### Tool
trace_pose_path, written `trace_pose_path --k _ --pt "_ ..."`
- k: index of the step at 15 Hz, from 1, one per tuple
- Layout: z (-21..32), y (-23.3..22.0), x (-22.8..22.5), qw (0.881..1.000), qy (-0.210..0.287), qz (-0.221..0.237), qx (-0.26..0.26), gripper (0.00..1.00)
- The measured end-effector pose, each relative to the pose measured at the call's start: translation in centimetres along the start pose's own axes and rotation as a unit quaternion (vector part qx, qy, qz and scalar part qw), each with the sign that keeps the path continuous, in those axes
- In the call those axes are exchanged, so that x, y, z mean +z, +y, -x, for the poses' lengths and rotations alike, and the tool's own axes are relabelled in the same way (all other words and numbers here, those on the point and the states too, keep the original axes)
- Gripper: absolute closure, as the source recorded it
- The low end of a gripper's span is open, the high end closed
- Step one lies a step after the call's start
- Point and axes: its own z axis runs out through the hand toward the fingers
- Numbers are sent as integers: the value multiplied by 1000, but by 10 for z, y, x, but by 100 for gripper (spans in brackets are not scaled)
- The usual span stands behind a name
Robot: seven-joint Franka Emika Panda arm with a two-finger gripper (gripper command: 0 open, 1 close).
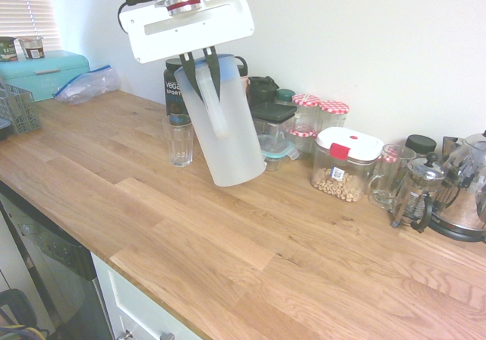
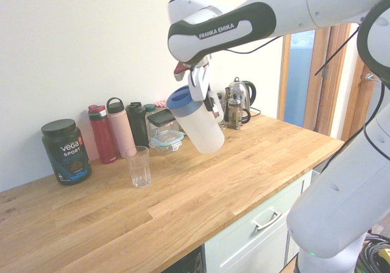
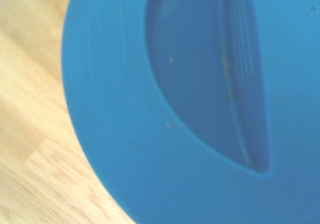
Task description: Pour me some water
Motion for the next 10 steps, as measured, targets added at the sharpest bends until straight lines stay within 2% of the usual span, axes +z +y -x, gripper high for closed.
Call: trace_pose_path --k 2,5,10 --pt "-2 41 4 998 -4 -37 56 100" --pt "1 82 22 987 -5 -87 133 100" --pt "22 120 75 957 14 -139 255 100"
